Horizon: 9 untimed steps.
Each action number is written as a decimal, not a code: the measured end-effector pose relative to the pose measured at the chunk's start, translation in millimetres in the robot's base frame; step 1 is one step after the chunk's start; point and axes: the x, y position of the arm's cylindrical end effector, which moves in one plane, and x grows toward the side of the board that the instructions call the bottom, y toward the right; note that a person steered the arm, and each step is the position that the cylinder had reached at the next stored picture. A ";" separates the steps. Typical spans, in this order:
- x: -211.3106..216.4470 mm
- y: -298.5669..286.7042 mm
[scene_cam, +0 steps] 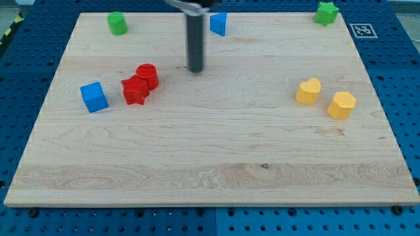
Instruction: Place the red star to the bottom left of the red circle
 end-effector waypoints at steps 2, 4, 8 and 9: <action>6.5 -71.8; 50.2 -74.9; 127.9 -94.6; 128.2 -140.1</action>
